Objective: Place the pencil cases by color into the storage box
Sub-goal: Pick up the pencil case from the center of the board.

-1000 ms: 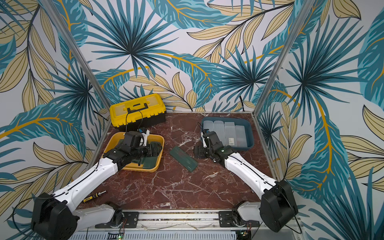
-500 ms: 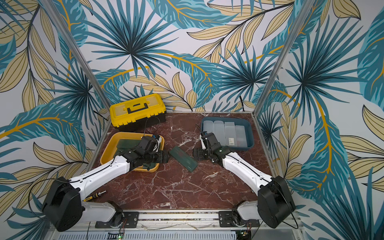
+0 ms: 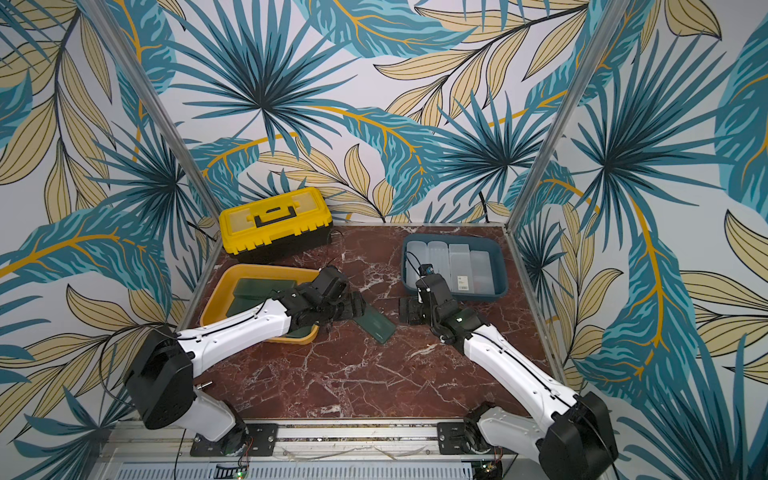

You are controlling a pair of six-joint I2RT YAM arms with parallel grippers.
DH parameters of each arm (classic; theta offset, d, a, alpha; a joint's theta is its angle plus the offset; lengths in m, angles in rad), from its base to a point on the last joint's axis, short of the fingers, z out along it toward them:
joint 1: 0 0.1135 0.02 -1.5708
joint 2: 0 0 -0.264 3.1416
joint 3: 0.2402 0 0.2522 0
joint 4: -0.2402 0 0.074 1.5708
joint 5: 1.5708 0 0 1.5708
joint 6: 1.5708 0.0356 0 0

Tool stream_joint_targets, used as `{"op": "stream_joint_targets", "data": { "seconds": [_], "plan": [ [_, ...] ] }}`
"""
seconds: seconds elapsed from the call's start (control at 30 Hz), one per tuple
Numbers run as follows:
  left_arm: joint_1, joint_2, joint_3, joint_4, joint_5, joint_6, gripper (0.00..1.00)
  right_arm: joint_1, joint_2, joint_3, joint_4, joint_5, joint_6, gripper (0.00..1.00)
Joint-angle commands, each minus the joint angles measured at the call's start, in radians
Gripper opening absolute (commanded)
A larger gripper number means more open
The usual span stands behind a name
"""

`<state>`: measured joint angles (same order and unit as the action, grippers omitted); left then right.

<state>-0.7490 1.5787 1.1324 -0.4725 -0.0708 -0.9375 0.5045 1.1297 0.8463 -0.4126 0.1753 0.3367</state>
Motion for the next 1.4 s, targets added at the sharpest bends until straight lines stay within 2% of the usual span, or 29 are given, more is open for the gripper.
{"op": "stream_joint_targets", "data": {
  "seconds": [0.0, 0.1, 0.27, 0.5, 0.7, 0.9, 1.37],
  "plan": [
    [-0.027, 0.051, 0.099, -0.08, -0.075, -0.203, 0.93, 0.004, -0.022, -0.038, -0.023, 0.068, 0.025, 0.94],
    [-0.07, 0.124, 0.191, -0.183, -0.143, -0.296, 0.93, 0.004, -0.033, -0.047, -0.025, 0.066, 0.025, 0.94],
    [-0.102, 0.242, 0.305, -0.302, -0.183, -0.443, 0.89, 0.005, -0.066, -0.081, 0.013, 0.035, 0.034, 0.94],
    [-0.104, 0.328, 0.374, -0.35, -0.2, -0.545, 0.86, 0.005, -0.075, -0.1, 0.036, 0.032, 0.029, 0.94],
    [-0.104, 0.385, 0.41, -0.382, -0.193, -0.59, 0.84, 0.003, -0.09, -0.129, 0.086, -0.005, 0.007, 0.94],
    [-0.102, 0.431, 0.442, -0.382, -0.185, -0.599, 0.84, 0.004, -0.167, -0.187, 0.152, -0.041, -0.009, 0.94],
    [-0.075, 0.528, 0.51, -0.391, -0.158, -0.618, 0.84, 0.004, -0.188, -0.207, 0.167, -0.038, -0.011, 0.94]
  ]
}}
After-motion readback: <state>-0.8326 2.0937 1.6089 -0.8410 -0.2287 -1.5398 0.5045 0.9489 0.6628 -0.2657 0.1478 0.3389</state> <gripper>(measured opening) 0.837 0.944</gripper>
